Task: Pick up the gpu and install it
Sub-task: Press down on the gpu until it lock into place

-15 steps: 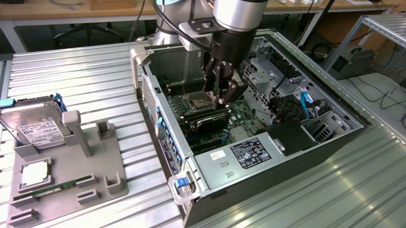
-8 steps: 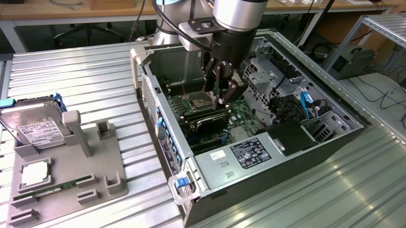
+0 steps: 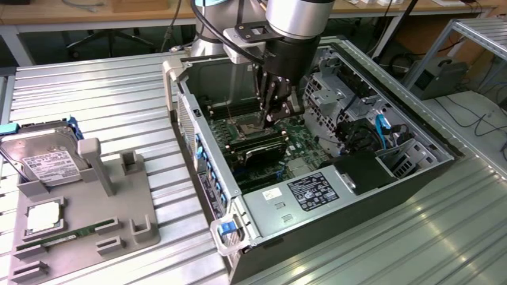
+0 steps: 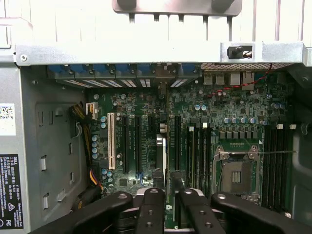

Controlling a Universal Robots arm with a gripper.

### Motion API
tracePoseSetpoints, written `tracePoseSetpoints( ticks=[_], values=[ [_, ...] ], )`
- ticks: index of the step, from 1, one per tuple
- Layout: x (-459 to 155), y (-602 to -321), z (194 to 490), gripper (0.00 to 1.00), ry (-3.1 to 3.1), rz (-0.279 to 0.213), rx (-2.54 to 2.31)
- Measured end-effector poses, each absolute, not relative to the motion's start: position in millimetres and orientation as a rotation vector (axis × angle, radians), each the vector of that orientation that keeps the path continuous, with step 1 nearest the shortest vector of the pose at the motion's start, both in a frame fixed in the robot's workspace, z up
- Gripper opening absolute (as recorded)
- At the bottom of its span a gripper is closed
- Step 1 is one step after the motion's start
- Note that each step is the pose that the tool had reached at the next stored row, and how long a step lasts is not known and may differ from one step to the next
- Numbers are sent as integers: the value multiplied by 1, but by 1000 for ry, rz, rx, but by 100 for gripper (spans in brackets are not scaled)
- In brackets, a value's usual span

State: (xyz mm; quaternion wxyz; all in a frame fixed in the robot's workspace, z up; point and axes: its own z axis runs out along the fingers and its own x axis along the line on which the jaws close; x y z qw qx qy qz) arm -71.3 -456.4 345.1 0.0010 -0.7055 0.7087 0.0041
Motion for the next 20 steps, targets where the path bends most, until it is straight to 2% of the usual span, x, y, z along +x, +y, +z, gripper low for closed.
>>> tracePoseSetpoints(
  ticks=[2, 12, 20],
  values=[
    [-71, -456, 345, 11, 2225, 13, -2215],
    [-71, -452, 344, 11, 2226, 14, -2212],
    [-72, -447, 329, 11, 2228, 15, -2210]
  ],
)
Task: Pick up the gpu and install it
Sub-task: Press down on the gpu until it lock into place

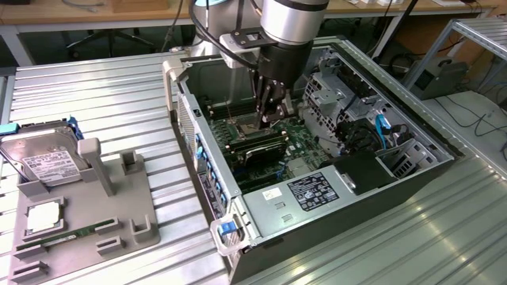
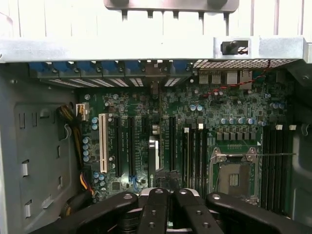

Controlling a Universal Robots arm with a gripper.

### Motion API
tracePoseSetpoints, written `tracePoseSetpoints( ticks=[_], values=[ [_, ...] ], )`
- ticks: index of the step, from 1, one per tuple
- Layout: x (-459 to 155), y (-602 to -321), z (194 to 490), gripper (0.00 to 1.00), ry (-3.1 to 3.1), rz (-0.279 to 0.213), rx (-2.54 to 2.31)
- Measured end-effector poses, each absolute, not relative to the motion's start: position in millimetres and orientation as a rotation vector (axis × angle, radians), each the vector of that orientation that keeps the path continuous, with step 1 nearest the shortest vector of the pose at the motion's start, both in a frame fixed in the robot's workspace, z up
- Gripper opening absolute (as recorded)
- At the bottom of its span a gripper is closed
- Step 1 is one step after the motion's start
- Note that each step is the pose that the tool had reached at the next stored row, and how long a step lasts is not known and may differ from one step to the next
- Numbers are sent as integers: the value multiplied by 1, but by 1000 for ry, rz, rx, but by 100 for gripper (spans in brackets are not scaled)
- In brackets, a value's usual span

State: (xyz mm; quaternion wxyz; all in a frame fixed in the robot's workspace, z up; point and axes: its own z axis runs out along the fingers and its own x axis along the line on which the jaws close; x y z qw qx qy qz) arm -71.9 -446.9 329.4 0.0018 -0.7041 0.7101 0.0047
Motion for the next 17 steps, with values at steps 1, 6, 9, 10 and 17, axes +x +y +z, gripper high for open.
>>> tracePoseSetpoints(
  ticks=[1, 6, 9, 10, 17],
  values=[
    [-72, -446, 328, 11, 2229, 15, -2209],
    [-73, -444, 315, 11, 2230, 15, -2208],
    [-73, -443, 307, 11, 2231, 15, -2207],
    [-73, -442, 303, 11, 2231, 15, -2207],
    [-75, -441, 287, 11, 2232, 15, -2205]
  ],
)
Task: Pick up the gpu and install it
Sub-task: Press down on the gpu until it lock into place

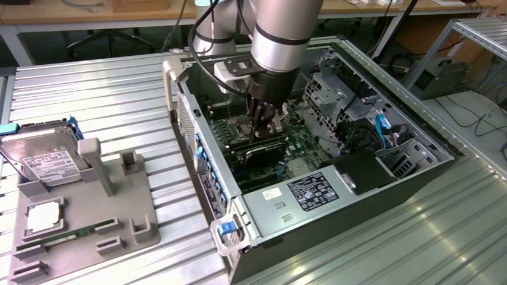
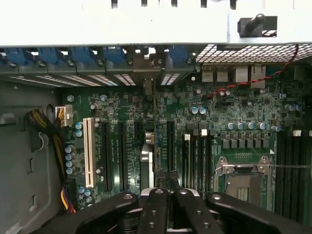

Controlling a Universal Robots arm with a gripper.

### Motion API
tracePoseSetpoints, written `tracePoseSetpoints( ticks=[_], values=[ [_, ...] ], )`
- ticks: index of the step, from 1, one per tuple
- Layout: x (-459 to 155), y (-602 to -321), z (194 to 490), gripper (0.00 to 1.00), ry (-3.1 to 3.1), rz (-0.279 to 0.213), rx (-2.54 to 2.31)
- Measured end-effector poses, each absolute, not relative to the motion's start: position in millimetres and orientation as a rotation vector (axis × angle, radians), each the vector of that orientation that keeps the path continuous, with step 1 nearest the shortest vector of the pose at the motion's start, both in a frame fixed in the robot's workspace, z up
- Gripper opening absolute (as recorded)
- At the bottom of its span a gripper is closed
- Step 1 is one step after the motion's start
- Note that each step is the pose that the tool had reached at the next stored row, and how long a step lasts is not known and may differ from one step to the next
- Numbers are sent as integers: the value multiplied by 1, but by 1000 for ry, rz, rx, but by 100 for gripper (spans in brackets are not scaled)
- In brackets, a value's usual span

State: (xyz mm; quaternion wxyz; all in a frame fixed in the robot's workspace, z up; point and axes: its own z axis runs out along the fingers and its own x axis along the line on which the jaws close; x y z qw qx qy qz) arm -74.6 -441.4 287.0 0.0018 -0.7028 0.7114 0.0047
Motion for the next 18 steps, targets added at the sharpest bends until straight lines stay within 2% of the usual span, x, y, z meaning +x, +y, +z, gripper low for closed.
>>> tracePoseSetpoints(
  ticks=[18],
  values=[
    [-75, -447, 278, 11, 2232, 16, -2204]
  ],
)
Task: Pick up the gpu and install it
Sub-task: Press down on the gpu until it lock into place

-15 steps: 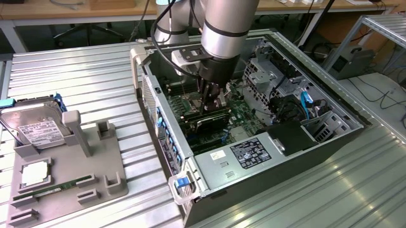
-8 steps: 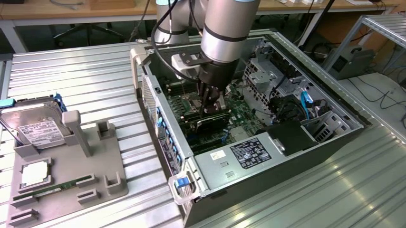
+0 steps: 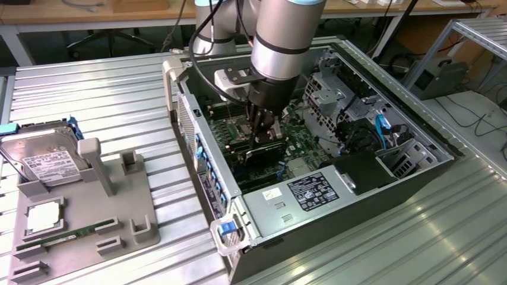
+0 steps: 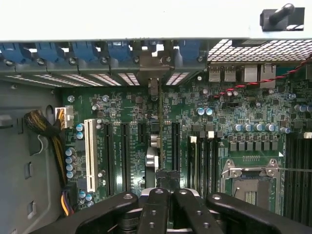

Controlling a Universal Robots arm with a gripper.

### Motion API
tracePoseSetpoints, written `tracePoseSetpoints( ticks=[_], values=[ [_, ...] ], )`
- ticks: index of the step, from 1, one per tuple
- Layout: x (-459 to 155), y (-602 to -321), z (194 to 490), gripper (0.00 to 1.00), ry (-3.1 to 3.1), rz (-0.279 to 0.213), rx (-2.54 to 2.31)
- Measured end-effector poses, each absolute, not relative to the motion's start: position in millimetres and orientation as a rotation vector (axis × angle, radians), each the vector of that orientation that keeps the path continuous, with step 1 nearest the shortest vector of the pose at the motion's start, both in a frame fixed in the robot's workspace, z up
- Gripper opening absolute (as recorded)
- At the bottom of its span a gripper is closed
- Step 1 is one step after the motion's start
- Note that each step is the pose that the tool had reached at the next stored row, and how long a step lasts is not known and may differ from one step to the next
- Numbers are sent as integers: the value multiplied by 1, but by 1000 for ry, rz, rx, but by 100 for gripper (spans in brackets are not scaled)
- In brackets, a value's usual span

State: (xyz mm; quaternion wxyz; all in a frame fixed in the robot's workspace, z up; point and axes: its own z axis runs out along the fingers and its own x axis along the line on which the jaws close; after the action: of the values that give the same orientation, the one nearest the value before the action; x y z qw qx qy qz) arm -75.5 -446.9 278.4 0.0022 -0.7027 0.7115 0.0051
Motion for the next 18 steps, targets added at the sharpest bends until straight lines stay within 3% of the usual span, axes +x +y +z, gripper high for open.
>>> tracePoseSetpoints(
  ticks=[18],
  values=[
    [-79, -447, 271, 11, 2232, 16, -2205]
  ],
)
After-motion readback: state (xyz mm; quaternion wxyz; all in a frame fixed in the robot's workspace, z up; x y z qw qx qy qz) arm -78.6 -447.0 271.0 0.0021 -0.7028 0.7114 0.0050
